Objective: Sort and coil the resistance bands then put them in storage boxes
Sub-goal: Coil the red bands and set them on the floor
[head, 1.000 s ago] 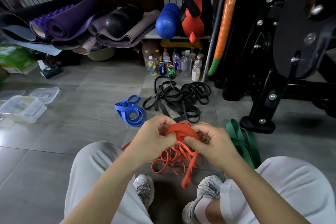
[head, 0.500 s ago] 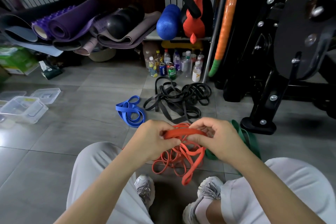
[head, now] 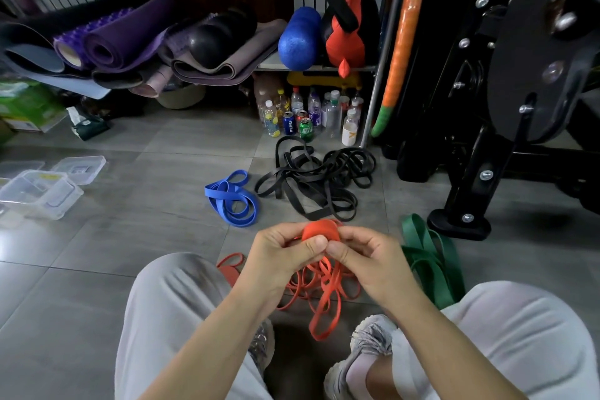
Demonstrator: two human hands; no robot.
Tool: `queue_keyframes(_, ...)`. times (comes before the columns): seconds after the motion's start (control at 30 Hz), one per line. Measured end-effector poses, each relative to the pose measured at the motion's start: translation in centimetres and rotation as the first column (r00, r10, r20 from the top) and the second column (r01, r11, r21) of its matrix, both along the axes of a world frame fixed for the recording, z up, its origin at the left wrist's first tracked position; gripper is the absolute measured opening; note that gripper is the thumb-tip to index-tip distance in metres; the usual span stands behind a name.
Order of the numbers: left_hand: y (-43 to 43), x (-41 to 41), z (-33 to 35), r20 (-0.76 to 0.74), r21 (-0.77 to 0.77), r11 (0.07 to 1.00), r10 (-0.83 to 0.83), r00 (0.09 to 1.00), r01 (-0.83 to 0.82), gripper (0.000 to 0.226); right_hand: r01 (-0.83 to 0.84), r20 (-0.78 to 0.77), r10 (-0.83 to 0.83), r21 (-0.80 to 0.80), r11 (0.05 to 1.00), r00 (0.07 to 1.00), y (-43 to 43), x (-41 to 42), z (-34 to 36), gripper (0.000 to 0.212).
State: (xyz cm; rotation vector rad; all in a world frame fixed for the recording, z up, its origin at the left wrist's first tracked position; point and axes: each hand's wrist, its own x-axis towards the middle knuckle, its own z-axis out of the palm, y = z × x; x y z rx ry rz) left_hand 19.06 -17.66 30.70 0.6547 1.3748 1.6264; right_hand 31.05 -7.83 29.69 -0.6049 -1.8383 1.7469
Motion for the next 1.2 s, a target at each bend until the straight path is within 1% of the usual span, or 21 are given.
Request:
queue_keyframes(0.07, 0.0, -0.1, 0.0, 0.01, -0.017, 1.0, -0.009, 1.0, 0.009, 0.022, -0.009, 0.023, 0.008, 0.05, 0.999, 1.0, 0.1, 0.0, 0.0, 0.012)
queue_keyframes(0.1, 0.0, -0.3, 0.1, -0.027, -0.038, 0.999, -0.022, 0.999, 0.021, 0.019, -0.01, 0.047, 0.006, 0.087, 0.996, 0.999, 0.2, 0.0, 0.1, 0.011)
queue_keyframes(0.13, 0.0, -0.6, 0.3, -0.127, -0.071, 0.997, -0.036, 0.991, 0.027, 0.016, -0.015, 0.087, 0.002, 0.15, 0.989, 0.996, 0.5, 0.0, 0.0, 0.012)
queue_keyframes(0.17, 0.0, -1.1, 0.5, -0.314, -0.122, 0.992, -0.053, 0.948, 0.015, 0.02, -0.031, 0.141, -0.005, 0.251, 0.967, 0.99, 0.8, 0.1, 0.0, 0.012)
queue_keyframes(0.2, -0.1, -1.6, 0.7, -0.544, -0.182, 0.983, -0.09, 0.834, -0.012, 0.025, -0.062, 0.202, -0.017, 0.381, 0.923, 0.979, 1.1, 0.2, 0.0, 0.012)
queue_keyframes(0.23, -0.1, -1.9, 0.9, -0.754, -0.234, 0.971, -0.158, 0.637, -0.037, 0.025, -0.105, 0.251, -0.028, 0.499, 0.86, 0.968, 1.3, 0.3, 0.1, 0.014)
queue_keyframes(0.27, -0.1, -2.1, 1.3, -0.88, -0.269, 0.962, -0.228, 0.416, -0.042, 0.024, -0.151, 0.287, -0.029, 0.584, 0.798, 0.958, 1.5, 0.3, 0.1, 0.017)
queue_keyframes(0.3, -0.1, -2.0, 1.6, -0.927, -0.298, 0.954, -0.281, 0.249, -0.032, 0.024, -0.193, 0.317, -0.022, 0.631, 0.752, 0.948, 1.6, 0.3, 0.2, 0.019)
queue_keyframes(0.33, 0.0, -2.0, 1.8, -0.933, -0.33, 0.944, -0.322, 0.163, -0.021, 0.025, -0.225, 0.341, -0.015, 0.651, 0.725, 0.94, 1.6, 0.4, 0.3, 0.02)
queue_keyframes(0.37, 0.1, -1.9, 2.1, -0.931, -0.347, 0.938, -0.344, 0.125, -0.01, 0.024, -0.241, 0.352, -0.011, 0.661, 0.711, 0.936, 1.5, 0.3, 0.5, 0.02)
queue_keyframes(0.43, 0.2, -2.0, 2.4, -0.939, -0.331, 0.944, -0.331, 0.099, 0.018, 0.02, -0.224, 0.327, -0.011, 0.671, 0.707, 0.945, 1.3, 0.3, 0.6, 0.02)
queue_keyframes(0.5, 0.2, -2.3, 2.5, -0.943, -0.289, 0.956, -0.293, 0.157, 0.046, 0.017, -0.15, 0.263, -0.037, 0.652, 0.743, 0.964, 1.2, 0.5, 0.5, 0.02)
queue_keyframes(0.57, 0.0, -2.4, 2.3, -0.93, -0.254, 0.966, -0.258, 0.261, 0.048, 0.018, -0.111, 0.249, -0.057, 0.61, 0.785, 0.967, 1.3, 0.8, 0.2, 0.021)
queue_keyframes(0.67, -0.3, -2.3, 2.0, -0.864, -0.177, 0.984, -0.152, 0.48, -0.007, 0.016, -0.062, 0.251, -0.082, 0.517, 0.854, 0.965, 1.3, 1.2, -0.6, 0.02)
queue_keyframes(0.7, -0.4, -2.3, 1.8, -0.822, -0.144, 0.989, -0.1, 0.561, -0.035, 0.021, -0.034, 0.244, -0.093, 0.469, 0.882, 0.965, 1.2, 1.3, -0.7, 0.025)
queue_keyframes(0.77, -0.5, -2.3, 1.5, -0.695, -0.105, 0.993, -0.041, 0.718, -0.046, 0.029, 0.012, 0.205, -0.085, 0.334, 0.943, 0.975, 0.9, 1.4, -0.8, 0.031)
queue_keyframes(0.83, -0.5, -2.0, 1.2, -0.492, -0.049, 0.999, -0.023, 0.871, -0.001, 0.02, 0.039, 0.145, -0.076, 0.24, 0.97, 0.986, 0.9, 1.3, -0.8, 0.022)
queue_keyframes(0.87, -0.6, -1.8, 1.0, -0.383, -0.01, 1.0, -0.017, 0.923, 0.014, 0.016, 0.051, 0.126, -0.079, 0.217, 0.975, 0.989, 0.8, 1.4, -0.7, 0.02)
queue_keyframes(0.93, -0.6, -1.4, 0.6, -0.227, 0.058, 0.998, -0.007, 0.974, 0.021, 0.019, 0.07, 0.111, -0.093, 0.197, 0.978, 0.989, 0.9, 1.3, -0.3, 0.021)
queue_keyframes(1.1, -0.3, -1.6, 0.1, -0.104, 0.098, 0.995, 0.034, 0.994, -0.024, 0.026, 0.037, 0.104, -0.056, 0.176, 0.984, 0.993, 1.1, 1.0, 0.4, 0.024)
queue_keyframes(1.2, 0.0, -1.1, 0.0, 0.039, 0.139, 0.99, 0.008, 0.999, -0.014, 0.02, 0.037, 0.05, -0.043, 0.11, 0.993, 0.998, 0.9, 0.9, 0.4, 0.019)
